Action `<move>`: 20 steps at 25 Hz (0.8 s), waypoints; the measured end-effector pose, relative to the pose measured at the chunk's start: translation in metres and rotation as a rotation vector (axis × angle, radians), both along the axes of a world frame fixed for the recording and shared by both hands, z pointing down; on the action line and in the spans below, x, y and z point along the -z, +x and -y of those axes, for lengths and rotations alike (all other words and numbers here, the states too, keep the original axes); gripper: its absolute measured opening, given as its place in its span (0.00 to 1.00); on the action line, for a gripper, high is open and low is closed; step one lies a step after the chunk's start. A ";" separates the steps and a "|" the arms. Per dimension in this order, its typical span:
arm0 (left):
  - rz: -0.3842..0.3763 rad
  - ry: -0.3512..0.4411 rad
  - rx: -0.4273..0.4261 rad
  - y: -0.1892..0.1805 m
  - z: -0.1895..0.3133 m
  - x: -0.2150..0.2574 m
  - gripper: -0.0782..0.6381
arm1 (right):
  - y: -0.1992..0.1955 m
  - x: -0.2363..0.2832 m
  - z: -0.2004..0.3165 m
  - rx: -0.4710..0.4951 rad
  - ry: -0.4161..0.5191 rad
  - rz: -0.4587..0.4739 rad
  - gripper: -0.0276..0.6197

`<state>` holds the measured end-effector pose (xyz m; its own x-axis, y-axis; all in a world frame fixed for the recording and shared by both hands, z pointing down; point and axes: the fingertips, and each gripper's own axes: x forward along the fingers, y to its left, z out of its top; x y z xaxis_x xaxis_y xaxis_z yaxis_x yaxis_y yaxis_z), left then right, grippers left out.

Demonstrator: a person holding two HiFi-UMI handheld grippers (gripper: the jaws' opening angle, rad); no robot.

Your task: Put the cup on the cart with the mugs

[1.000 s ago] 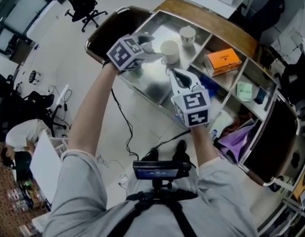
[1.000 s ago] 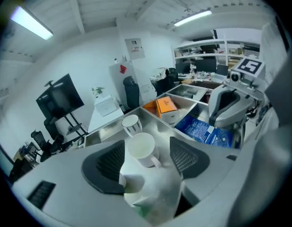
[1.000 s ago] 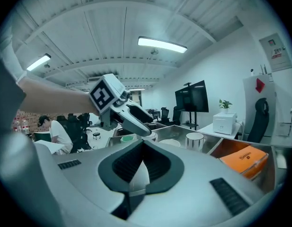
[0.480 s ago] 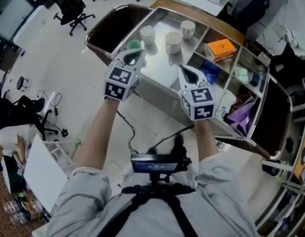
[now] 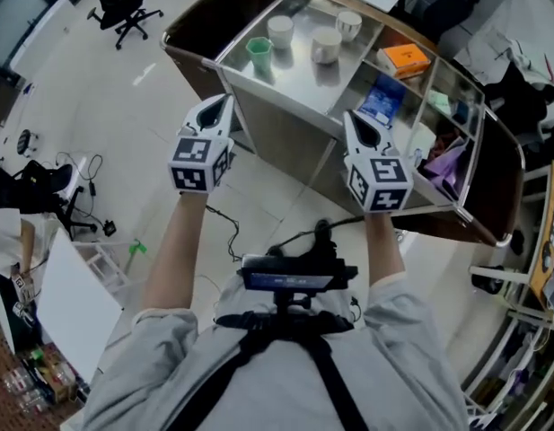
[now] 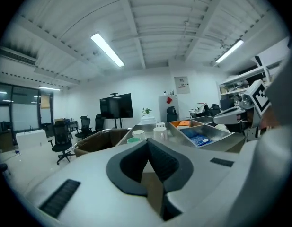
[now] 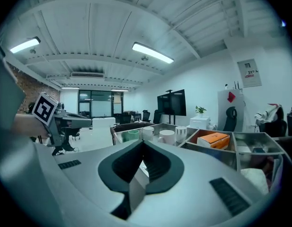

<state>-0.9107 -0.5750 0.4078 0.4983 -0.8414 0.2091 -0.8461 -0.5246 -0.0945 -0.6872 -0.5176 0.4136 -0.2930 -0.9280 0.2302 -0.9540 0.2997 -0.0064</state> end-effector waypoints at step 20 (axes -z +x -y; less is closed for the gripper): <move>-0.051 -0.104 0.055 -0.074 -0.079 -0.074 0.11 | 0.000 -0.066 -0.084 -0.099 -0.117 0.009 0.04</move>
<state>-0.9849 -0.4960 0.4817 0.4638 -0.8431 0.2721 -0.8764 -0.4816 0.0015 -0.6870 -0.4334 0.4801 -0.2035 -0.9196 0.3359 -0.9787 0.2005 -0.0441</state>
